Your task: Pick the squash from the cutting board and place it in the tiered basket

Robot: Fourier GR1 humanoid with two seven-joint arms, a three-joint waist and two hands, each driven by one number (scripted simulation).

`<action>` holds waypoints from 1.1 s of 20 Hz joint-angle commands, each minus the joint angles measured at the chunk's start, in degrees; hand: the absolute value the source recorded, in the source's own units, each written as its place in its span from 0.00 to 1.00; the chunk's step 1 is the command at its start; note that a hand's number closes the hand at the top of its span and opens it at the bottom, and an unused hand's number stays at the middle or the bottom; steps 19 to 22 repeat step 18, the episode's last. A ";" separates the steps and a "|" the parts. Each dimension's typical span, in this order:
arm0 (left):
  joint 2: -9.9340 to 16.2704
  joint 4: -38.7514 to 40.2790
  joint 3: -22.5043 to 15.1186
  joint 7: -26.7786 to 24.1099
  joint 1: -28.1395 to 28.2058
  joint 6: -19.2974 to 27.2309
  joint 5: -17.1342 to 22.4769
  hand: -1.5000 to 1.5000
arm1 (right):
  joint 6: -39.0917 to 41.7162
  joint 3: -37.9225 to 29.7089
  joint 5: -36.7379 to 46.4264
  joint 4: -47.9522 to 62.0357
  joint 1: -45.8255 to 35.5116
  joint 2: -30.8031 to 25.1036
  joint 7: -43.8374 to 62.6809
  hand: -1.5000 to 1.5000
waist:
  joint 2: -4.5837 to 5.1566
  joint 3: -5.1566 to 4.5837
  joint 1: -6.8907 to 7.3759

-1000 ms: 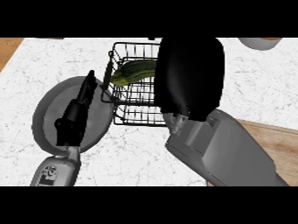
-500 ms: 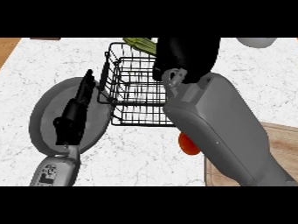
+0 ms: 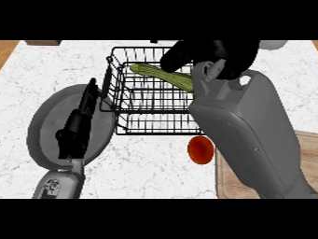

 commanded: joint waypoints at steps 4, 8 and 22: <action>1.12 -1.77 1.89 1.01 0.28 0.67 0.34 0.50 | -7.31 -5.06 6.71 -10.70 3.80 0.62 14.19 0.00 | -0.92 0.10 -2.58; 1.20 0.20 2.89 -0.77 2.42 0.53 1.22 0.50 | -6.96 -8.70 6.30 -21.82 11.08 0.63 14.60 0.00 | -1.19 0.12 -4.25; 2.88 -1.75 4.25 -0.47 4.30 -0.47 2.23 0.50 | 1.78 -10.94 -3.16 -60.17 41.74 0.65 7.30 0.00 | -1.24 0.17 -5.79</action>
